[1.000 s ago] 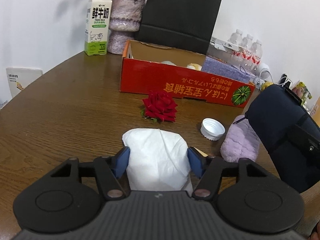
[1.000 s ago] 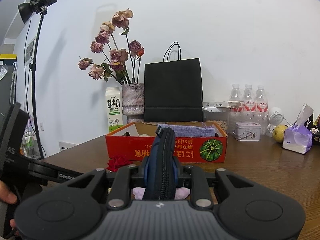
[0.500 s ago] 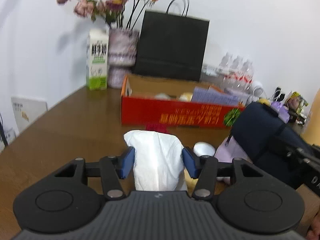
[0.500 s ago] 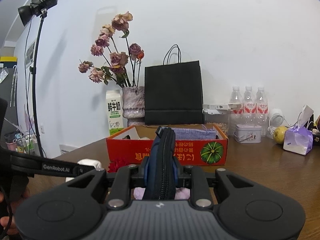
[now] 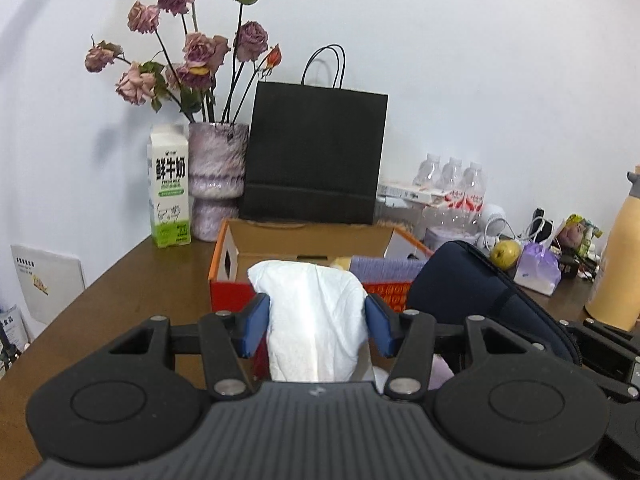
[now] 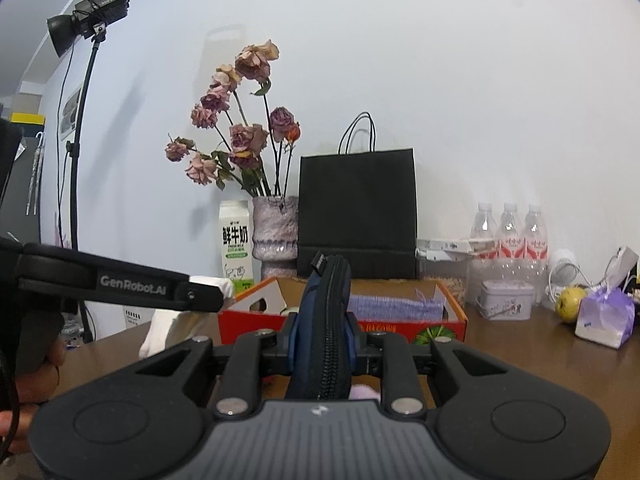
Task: Organize objects
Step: 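Carry the pouch and white cloth over the red box and release both inside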
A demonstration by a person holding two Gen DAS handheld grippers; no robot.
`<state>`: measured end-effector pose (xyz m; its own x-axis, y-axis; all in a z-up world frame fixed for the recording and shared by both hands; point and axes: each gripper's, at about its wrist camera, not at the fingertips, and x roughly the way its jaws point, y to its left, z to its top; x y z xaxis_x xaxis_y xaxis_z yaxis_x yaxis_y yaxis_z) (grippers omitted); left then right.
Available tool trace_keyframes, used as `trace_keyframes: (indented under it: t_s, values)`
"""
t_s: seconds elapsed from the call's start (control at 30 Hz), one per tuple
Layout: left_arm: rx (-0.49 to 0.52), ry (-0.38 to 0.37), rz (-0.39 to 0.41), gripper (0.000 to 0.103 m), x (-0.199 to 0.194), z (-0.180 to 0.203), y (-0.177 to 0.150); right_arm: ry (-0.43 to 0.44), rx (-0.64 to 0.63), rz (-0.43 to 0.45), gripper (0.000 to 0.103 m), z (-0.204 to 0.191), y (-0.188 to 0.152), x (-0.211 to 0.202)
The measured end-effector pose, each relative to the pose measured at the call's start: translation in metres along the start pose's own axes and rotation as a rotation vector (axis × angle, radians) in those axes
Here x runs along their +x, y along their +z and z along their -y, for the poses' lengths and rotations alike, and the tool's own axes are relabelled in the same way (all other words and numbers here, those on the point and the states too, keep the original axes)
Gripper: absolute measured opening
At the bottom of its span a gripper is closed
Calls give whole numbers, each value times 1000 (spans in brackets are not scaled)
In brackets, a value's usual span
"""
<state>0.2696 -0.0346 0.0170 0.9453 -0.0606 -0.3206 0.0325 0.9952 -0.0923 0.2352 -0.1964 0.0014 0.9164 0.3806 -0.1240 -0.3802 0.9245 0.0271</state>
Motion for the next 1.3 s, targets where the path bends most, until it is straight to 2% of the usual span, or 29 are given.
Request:
trace_keyframes:
  t_s: [0.3, 0.5, 0.7, 1.03, 1.3]
  values:
    - [-53, 31, 25, 54, 33, 3, 30, 3, 8, 37, 21, 7, 27, 33]
    - [-122, 52, 41, 54, 60, -1, 50, -9, 43, 56, 21, 16, 40, 69]
    - [-143, 62, 60, 54, 87, -3, 64, -6, 74, 70, 21, 26, 46, 105]
    - [-151, 76, 59, 54, 125, -9, 79, 21, 152, 31, 21, 53, 57, 151]
    - [-157, 83, 36, 54, 160, -14, 88, -3, 214, -6, 21, 80, 63, 187]
